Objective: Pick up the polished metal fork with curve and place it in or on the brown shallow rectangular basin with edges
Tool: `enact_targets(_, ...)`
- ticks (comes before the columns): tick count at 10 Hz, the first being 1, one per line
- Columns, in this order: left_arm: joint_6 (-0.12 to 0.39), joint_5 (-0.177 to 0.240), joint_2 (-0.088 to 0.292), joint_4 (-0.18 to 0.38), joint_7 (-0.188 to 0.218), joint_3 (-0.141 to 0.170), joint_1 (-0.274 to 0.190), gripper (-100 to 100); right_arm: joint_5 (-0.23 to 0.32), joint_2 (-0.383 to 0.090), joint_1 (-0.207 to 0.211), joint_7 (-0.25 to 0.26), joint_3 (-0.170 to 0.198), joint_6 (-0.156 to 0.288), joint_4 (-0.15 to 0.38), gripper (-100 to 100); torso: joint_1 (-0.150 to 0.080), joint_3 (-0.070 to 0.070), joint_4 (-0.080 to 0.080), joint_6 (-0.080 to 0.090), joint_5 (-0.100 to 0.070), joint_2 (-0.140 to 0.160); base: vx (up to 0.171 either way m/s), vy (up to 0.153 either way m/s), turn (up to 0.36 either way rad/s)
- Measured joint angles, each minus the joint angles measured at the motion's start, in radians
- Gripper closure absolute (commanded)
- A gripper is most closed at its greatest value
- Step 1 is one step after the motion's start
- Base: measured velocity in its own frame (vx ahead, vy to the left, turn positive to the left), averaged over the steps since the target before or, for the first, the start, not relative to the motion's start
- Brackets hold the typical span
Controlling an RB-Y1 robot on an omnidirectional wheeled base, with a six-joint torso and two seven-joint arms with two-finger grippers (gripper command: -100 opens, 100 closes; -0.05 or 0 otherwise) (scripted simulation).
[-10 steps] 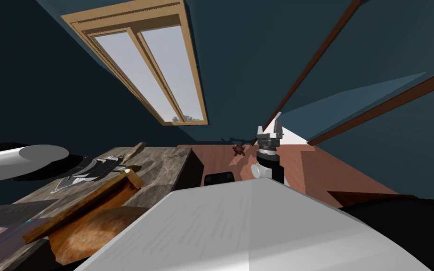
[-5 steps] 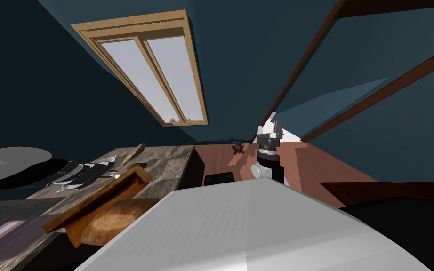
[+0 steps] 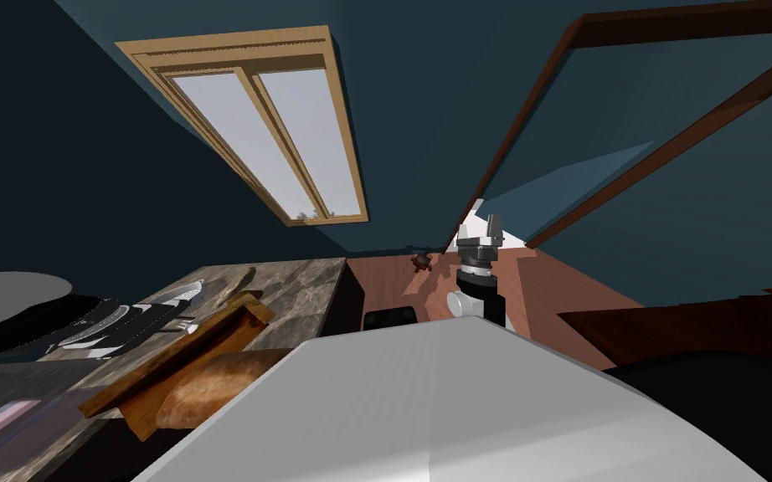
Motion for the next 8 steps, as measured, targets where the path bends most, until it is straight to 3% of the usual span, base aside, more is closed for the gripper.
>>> enact_targets(1, 0.008, 0.026, 0.01, 0.01, -0.013, -0.009, 0.025, 100, 0.0, 0.0, 0.0, 0.0, 0.0, 0.0, 0.0, 0, 0.001, 0.0, 0.0, 0.0, 0.0, 0.0, -0.044, 0.059, -0.072)
enact_targets(2, 0.03, 0.012, -0.004, 0.037, -0.024, -0.014, 0.012, 100, 0.0, 0.0, 0.0, 0.0, 0.0, 0.0, 0.0, 0, 0.001, 0.0, 0.0, 0.0, 0.0, -0.001, -0.041, 0.056, -0.086)
enact_targets(3, 0.041, 0.023, 0.0, 0.041, -0.03, -0.024, 0.029, 100, 0.0, 0.0, 0.0, 0.0, 0.0, 0.0, 0.0, 0, 0.001, -0.001, -0.001, 0.0, 0.001, -0.001, -0.02, 0.027, -0.013)
enact_targets(4, 0.042, 0.026, 0.001, 0.041, -0.031, -0.026, 0.032, -100, 0.0, 0.0, 0.0, 0.0, 0.0, 0.0, 0.0, 0, -0.001, -0.002, -0.001, 0.0, 0.0, -0.003, -0.005, 0.005, 0.004)
enact_targets(8, 0.042, 0.025, 0.0, 0.041, -0.031, -0.026, 0.031, -100, 0.0, 0.0, 0.0, 0.0, 0.0, 0.0, 0.0, 0, -0.004, -0.003, -0.001, 0.0, -0.001, -0.005, 0.0, 0.0, 0.0)
